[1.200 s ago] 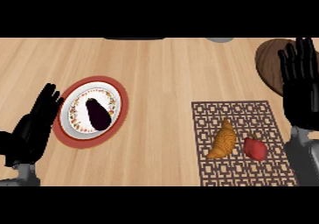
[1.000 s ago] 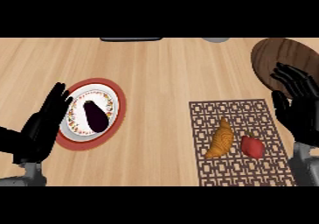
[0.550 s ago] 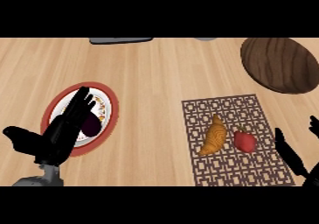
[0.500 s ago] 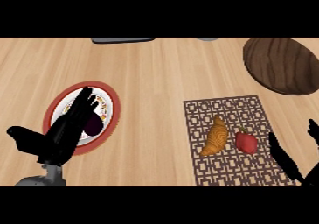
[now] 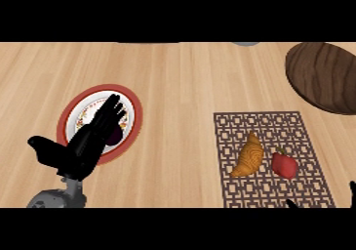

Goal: Pick the bell pepper from the placemat and place it in the bowl

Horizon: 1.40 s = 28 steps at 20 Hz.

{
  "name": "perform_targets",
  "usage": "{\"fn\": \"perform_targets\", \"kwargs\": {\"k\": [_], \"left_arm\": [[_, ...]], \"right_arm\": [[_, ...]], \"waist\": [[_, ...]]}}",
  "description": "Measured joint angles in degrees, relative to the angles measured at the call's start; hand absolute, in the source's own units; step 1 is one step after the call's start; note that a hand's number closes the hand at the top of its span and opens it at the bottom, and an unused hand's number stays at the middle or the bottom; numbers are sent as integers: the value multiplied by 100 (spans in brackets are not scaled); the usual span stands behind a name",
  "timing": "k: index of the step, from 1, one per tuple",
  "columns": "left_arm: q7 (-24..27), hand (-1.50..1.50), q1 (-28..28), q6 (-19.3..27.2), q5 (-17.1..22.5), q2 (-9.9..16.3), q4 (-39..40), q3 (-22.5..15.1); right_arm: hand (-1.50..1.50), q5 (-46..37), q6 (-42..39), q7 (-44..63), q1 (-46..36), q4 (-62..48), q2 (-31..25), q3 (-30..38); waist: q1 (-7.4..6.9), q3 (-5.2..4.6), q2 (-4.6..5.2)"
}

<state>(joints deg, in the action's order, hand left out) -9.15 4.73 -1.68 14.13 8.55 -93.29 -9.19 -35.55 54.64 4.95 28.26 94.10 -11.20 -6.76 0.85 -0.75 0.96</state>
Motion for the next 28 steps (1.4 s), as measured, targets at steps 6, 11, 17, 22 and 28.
{"fn": "perform_targets", "kwargs": {"k": [6, 11, 17, 22, 28], "left_arm": [[-24, 0, 128, -4, -66, -80, 70, -116], [-49, 0, 220, -18, -59, -140, 138, -152], [-105, 0, 275, -24, -59, -160, 168, -148], [-50, 0, 302, -18, -77, -196, 305, -87], [49, 0, 154, -70, -91, -199, 307, -44]], "right_arm": [[-150, -1014, -885, 1621, 342, 481, 236, 22], [-150, -1805, -2137, 3257, 101, 1120, 476, -50], [-150, -2849, -3891, 5276, -724, 1708, 848, -215], [-150, -3110, -4989, 6012, -1520, 1840, 1043, -266], [-150, -2950, -5536, 6242, -2170, 1507, 1105, -76]], "waist": [[-170, -14, 45], [-272, 2, 31], [-270, 33, -24], [-197, 53, -59], [-153, 67, -80]]}}
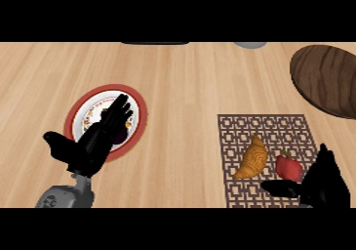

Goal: Pick the bell pepper from the placemat and place it in the bowl

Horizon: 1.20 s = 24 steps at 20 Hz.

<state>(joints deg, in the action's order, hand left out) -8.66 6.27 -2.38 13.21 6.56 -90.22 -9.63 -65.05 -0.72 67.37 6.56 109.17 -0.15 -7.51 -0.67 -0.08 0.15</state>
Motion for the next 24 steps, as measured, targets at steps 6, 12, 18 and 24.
{"fn": "perform_targets", "kwargs": {"k": [6, 12, 18, 24], "left_arm": [[-88, 0, 68, 17, -25, -44, -11, 56], [-36, 0, 58, -66, -45, -62, 48, 105], [55, 0, -35, -115, -99, -112, 80, 116], [4, 0, 27, -188, -65, -78, 54, 235]], "right_arm": [[-150, 32, -245, -34, -297, -275, 9, 76], [-150, 4, -230, -65, -495, -707, 6, 140], [-150, -27, -94, -188, -569, -1098, 2, 278], [-150, -39, 129, -292, -617, -1415, -18, 400]], "waist": [[42, 4, -11], [51, 8, -12], [57, 8, -13], [62, 8, -14]]}}
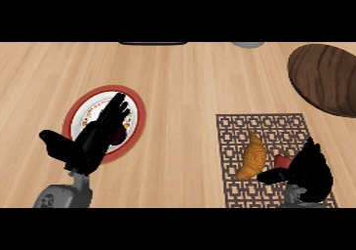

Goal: Pick the bell pepper from the placemat and place it in the bowl

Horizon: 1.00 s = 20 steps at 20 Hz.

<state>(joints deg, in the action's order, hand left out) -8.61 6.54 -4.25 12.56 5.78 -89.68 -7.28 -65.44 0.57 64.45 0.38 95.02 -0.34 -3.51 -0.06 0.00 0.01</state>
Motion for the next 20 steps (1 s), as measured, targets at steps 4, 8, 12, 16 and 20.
{"fn": "perform_targets", "kwargs": {"k": [4, 8, 12, 16, 20], "left_arm": [[-17, 0, 7, 38, -83, -68, 31, -24], [-16, 0, -53, 5, -111, -73, -39, 3], [-99, 0, -73, -21, -123, -129, -105, 17], [37, 0, -28, -103, -174, -172, 113, 89], [-109, 0, -57, -123, -179, -184, -68, 117]], "right_arm": [[-150, 4, 176, -44, -44, -257, 9, 28], [-150, 39, 265, -160, -172, -400, 1, 297], [150, -42, 489, -325, -217, -660, 14, 272], [150, -121, 824, -579, -172, -857, 17, 252], [150, -117, 938, -700, -197, -926, -32, 336]], "waist": [[0, -1, -1], [0, 1, 0], [2, -3, -4], [9, -35, -33], [6, -47, -49]]}}
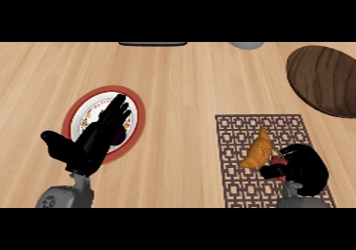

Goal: Pick the bell pepper from the placemat and place it in the bowl

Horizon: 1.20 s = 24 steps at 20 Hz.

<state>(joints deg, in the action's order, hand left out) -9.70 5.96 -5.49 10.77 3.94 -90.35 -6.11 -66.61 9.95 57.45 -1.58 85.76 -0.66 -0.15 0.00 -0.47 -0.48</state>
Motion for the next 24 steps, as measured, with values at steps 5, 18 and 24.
{"fn": "perform_targets", "kwargs": {"k": [5, 18, 24], "left_arm": [[-2, 0, -19, 25, -80, -77, -13, -12], [-36, 0, 89, -73, -3, -32, 33, 84], [-49, 0, -9, -21, -72, -82, -34, 58]], "right_arm": [[150, -62, -115, -98, -134, -148, -114, -78], [150, 667, -1874, -3854, -693, -648, -1932, -1129], [150, 1016, -2216, -4067, -629, 563, -2244, -785]], "waist": [[0, 4, 4], [-84, 34, 50], [21, 42, 30]]}}
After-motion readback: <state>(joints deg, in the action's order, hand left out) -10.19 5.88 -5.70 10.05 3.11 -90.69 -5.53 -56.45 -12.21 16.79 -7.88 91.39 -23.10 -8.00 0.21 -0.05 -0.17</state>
